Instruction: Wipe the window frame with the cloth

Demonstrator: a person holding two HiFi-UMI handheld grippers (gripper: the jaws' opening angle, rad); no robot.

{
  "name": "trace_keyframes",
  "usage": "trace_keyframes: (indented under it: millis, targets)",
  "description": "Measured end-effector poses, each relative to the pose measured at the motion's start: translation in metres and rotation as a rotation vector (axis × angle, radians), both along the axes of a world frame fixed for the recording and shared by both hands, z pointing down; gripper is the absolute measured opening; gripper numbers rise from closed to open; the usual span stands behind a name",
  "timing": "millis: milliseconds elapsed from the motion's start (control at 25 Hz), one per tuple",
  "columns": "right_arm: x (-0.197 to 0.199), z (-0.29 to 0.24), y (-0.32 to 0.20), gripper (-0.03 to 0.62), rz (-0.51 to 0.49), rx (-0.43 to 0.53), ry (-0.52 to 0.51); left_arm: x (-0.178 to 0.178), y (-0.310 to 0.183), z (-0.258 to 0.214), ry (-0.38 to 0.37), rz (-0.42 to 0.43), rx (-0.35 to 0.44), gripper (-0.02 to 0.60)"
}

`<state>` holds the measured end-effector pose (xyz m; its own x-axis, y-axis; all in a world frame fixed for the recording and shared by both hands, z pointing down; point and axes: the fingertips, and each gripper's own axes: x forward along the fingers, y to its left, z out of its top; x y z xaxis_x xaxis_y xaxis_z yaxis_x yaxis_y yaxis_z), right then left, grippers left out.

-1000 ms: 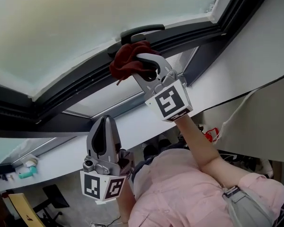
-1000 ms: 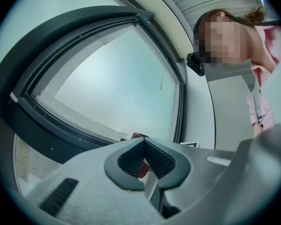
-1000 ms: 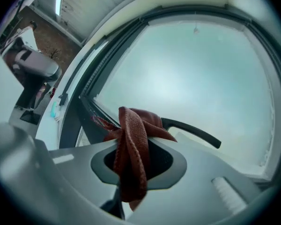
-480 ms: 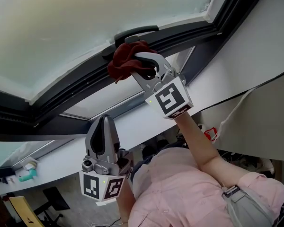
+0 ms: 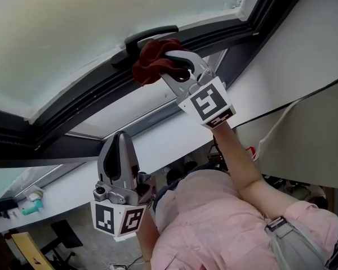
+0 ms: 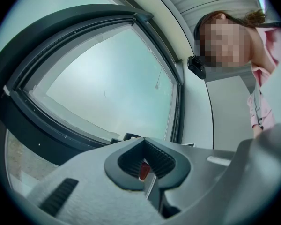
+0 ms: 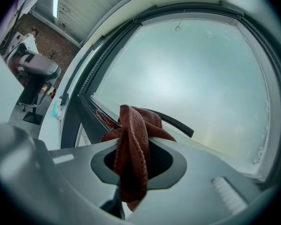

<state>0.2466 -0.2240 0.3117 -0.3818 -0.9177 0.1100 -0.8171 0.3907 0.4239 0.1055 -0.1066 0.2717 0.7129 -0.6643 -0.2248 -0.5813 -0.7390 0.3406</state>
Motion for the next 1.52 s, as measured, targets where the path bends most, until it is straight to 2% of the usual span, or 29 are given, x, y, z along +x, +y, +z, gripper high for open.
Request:
trace_keyframes:
  millis: [520, 1520]
  targets:
    - [0.045, -0.006, 0.003, 0.078, -0.001, -0.042, -0.017, 0.022, 0.007, -0.003, 0.004, 0.010, 0.001, -0.003]
    - [0.092, -0.001, 0.001, 0.078, -0.001, -0.036, -0.025, 0.065, 0.002, -0.001, -0.003, 0.033, 0.007, -0.003]
